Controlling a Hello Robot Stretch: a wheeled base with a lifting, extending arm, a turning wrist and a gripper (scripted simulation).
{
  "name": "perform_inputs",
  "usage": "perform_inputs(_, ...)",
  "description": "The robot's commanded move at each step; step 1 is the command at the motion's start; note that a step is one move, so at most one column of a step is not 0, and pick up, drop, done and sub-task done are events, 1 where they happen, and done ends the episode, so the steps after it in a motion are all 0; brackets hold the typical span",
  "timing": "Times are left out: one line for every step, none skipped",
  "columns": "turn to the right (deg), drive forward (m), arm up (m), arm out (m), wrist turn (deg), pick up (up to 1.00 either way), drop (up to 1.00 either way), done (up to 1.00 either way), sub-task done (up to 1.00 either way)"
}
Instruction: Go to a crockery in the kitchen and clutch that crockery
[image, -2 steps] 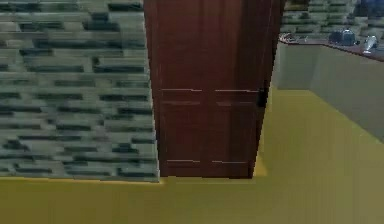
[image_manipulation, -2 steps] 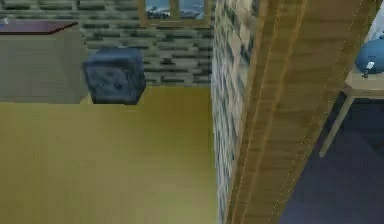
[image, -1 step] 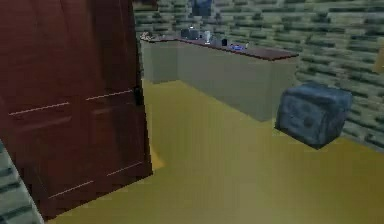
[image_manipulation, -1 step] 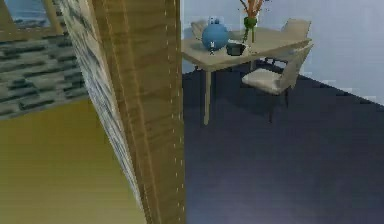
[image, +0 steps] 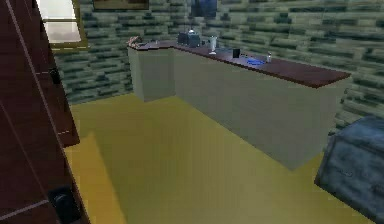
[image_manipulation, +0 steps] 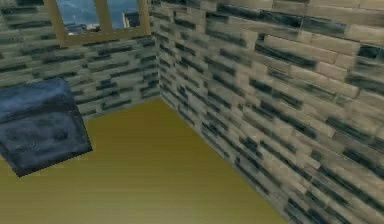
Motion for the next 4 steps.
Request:
perform_inputs(0.0,0.6,0.0,0.0,0.0,0.0,0.0,0.0,0.0)
perform_inputs(-9.0,0.0,0.0,0.0,0.0,0.0,0.0,0.0,0.0)
perform_inputs(0.0,1.0,0.0,0.0,0.0,0.0,0.0,0.0,0.0)
perform_inputs(-3.0,0.0,0.0,0.0,0.0,0.0,0.0,0.0,0.0)
